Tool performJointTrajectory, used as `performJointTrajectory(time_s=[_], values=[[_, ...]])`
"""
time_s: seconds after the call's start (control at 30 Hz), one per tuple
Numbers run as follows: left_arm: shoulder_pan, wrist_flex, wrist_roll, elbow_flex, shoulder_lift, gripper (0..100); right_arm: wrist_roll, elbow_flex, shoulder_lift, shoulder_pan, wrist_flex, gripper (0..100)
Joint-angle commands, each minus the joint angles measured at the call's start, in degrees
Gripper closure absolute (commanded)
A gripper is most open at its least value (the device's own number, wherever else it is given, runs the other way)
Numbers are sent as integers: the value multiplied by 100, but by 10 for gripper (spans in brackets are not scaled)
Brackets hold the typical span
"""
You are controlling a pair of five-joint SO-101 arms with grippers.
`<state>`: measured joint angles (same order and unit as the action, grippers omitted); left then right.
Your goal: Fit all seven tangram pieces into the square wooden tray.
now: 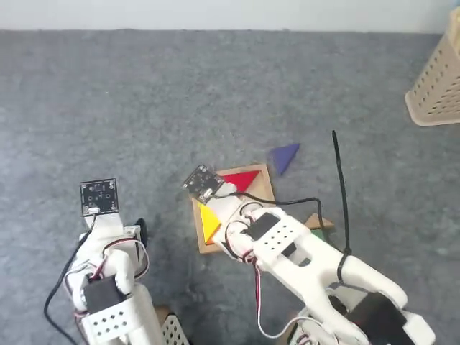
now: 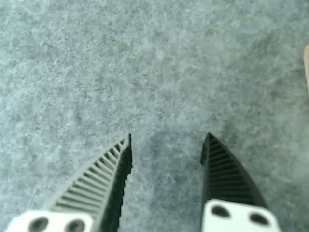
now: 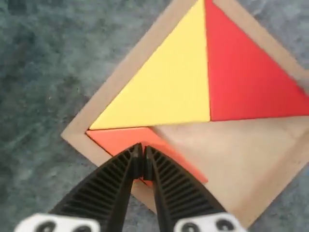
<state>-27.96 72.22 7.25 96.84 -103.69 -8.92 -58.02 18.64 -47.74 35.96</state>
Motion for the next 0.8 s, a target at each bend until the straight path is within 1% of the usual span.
performJointTrajectory(time_s=[0.0, 0.2, 0.3, 0.37, 0.43, 0.53, 0.67, 0.77], values=[[35, 18, -53, -31, -70, 775, -176, 0, -40, -101, -57, 992], [35, 18, -53, -31, -70, 775, -167, -9, 189, -92, 22, 992], [35, 18, -53, -31, -70, 775, -167, -9, 602, -84, 338, 992], [35, 18, -53, -31, -70, 775, -185, -9, 927, 57, 646, 992], [35, 18, -53, -31, -70, 775, -202, -9, 1235, 382, 831, 991], [35, 18, -53, -31, -70, 775, -202, -9, 1631, 1059, 954, 991], [35, 18, -53, -31, -70, 775, -264, 62, 1868, 1965, 1420, 989], [35, 18, -53, -31, -70, 775, -782, 422, 1754, 2387, 2273, 980]])
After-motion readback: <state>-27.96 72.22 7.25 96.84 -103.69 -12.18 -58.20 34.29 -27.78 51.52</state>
